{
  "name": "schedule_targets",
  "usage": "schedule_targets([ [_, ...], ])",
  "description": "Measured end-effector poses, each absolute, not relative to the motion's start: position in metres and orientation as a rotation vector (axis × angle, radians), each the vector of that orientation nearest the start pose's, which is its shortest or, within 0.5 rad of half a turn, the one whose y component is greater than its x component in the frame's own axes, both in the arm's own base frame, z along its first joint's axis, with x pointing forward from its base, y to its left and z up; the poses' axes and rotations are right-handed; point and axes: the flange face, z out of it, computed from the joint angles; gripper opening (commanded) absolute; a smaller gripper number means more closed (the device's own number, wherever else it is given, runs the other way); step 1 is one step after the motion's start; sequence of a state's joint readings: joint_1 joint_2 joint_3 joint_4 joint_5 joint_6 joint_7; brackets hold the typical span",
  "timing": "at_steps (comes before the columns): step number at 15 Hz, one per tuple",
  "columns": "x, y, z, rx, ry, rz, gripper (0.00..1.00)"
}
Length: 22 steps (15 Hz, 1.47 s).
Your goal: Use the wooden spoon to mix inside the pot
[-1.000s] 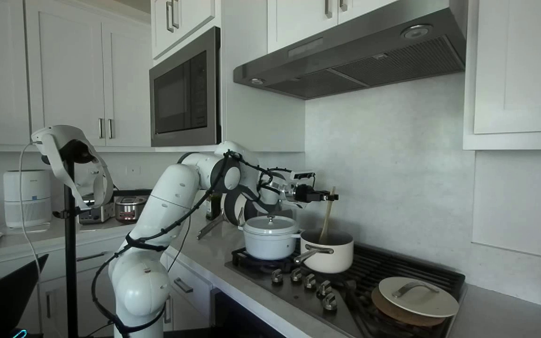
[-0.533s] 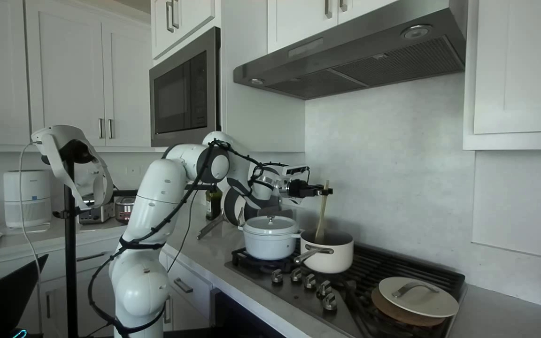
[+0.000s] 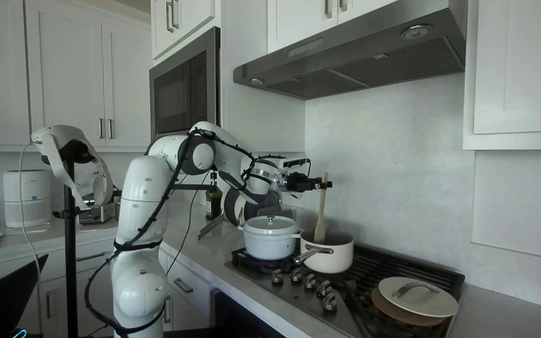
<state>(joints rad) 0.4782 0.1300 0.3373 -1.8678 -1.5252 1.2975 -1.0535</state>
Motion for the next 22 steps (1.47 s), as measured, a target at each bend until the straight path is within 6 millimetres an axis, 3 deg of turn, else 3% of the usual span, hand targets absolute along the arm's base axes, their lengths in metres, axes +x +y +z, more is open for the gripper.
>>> schedule_targets([
  [5,0.489,0.287,0.521,0.865,1.338,-0.768,0.07],
  [11,0.522,0.272,0.497,0.882,1.367,-0.805,0.07],
  [18,0.571,0.293,0.462,0.874,1.402,-0.790,0.07],
  [22,0.584,0.312,0.461,0.861,1.405,-0.768,0.07],
])
